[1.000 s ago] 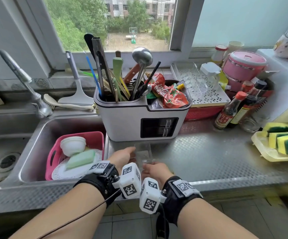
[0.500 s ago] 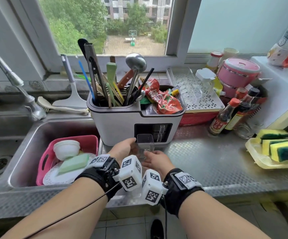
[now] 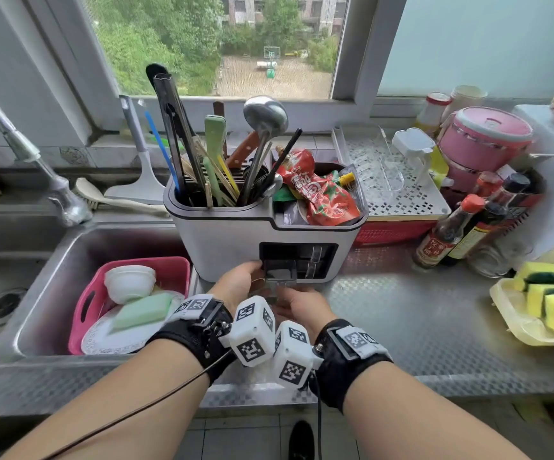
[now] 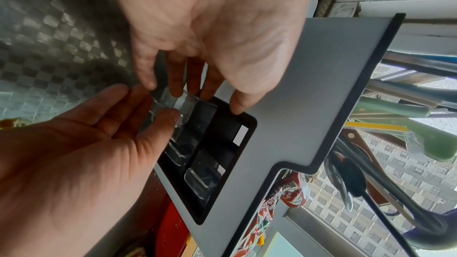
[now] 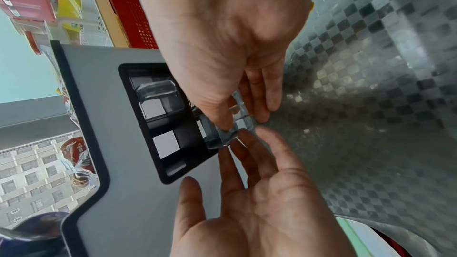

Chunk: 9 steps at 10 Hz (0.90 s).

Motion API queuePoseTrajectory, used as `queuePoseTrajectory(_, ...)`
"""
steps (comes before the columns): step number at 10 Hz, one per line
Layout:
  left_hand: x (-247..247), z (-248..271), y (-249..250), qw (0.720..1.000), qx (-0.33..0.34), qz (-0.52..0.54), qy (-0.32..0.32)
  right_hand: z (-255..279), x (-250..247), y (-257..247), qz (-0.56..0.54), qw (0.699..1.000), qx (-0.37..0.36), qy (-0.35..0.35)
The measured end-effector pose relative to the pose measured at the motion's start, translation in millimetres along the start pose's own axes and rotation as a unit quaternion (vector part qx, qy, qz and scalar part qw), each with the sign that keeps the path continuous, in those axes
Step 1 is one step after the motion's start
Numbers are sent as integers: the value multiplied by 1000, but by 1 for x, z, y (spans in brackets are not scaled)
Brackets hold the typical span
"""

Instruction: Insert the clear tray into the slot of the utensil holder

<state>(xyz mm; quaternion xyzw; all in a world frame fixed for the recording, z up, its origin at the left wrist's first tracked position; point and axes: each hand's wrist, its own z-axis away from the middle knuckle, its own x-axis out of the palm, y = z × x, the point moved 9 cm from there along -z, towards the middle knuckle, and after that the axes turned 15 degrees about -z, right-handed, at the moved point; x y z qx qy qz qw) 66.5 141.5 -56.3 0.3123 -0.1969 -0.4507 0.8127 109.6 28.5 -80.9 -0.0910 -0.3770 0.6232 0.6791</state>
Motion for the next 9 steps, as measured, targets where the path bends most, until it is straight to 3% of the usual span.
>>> queuePoseTrajectory(4, 3, -22, 7, 994, 8, 106, 22, -14, 16, -13, -24, 999, 12, -32)
queuePoseTrajectory(9, -2, 7, 13, 995, 43, 91, -13, 22, 23, -25, 47, 997, -34, -54)
